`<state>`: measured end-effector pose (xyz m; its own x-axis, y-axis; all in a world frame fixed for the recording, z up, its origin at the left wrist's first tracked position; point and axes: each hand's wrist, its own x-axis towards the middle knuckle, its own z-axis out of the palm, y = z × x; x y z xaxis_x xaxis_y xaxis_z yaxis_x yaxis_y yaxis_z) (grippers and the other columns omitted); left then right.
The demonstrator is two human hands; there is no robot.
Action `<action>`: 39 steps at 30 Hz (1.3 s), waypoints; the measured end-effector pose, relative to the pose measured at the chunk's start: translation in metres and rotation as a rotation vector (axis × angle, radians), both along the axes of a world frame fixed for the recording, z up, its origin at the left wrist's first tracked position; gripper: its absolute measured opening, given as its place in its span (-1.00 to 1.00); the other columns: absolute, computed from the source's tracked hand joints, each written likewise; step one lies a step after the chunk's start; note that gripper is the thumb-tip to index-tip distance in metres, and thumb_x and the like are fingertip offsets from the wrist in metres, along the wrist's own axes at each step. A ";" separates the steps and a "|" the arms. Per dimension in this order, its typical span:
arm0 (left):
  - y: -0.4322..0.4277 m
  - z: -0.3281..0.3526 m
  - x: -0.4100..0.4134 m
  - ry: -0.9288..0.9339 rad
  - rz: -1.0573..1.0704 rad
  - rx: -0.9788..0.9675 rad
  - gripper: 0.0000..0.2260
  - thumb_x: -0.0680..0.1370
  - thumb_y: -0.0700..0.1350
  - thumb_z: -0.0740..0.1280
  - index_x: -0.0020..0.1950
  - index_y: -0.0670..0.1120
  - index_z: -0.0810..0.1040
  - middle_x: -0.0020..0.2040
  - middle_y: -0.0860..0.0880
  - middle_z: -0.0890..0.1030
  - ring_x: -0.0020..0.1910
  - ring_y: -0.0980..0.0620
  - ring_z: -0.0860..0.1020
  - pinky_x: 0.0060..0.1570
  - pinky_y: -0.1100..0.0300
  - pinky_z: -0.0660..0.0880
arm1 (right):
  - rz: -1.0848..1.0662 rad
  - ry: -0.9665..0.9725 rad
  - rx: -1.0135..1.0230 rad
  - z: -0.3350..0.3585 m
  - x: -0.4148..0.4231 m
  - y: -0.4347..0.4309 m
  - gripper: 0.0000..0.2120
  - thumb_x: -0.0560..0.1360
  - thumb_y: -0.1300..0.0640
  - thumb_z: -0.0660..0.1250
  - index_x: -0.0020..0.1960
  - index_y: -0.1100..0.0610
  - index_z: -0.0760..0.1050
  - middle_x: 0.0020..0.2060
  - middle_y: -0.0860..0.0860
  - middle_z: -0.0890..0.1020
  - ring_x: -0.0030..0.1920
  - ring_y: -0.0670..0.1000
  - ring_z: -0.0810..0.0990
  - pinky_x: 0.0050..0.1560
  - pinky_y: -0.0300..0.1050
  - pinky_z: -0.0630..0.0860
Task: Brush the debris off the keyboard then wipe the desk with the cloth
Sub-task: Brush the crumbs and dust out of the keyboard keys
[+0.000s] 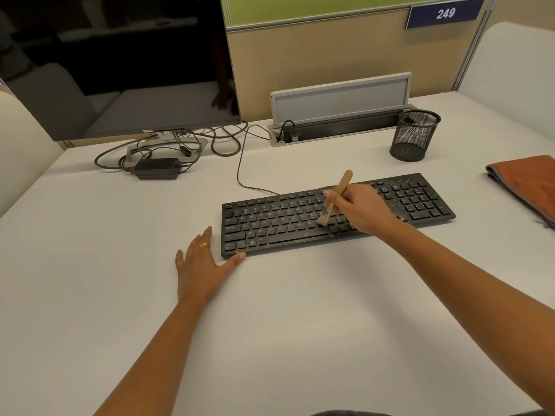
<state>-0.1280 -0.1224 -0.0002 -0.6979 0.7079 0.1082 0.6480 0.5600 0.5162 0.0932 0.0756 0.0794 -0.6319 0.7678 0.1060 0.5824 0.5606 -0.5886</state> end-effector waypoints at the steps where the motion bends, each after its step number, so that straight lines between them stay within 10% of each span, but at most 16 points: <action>1: 0.000 0.000 0.000 0.002 0.000 0.001 -0.19 0.44 0.28 0.34 0.54 -0.05 0.12 0.52 -0.03 0.23 0.51 0.04 0.15 0.50 -0.01 -0.15 | 0.027 -0.006 -0.011 0.000 0.002 0.000 -0.58 0.60 -0.08 0.11 -0.13 0.15 0.62 -0.36 -0.02 0.57 -0.40 -0.08 0.42 -0.37 -0.15 0.31; 39: -0.001 0.000 -0.001 0.019 -0.007 -0.003 -0.19 0.43 0.29 0.33 0.54 -0.07 0.13 0.51 -0.03 0.25 0.51 0.03 0.16 0.49 -0.04 -0.12 | -0.137 -0.038 0.076 -0.004 0.009 0.007 -0.60 0.61 -0.08 0.08 -0.15 0.12 0.58 -0.44 -0.08 0.47 -0.38 -0.08 0.42 -0.38 -0.16 0.26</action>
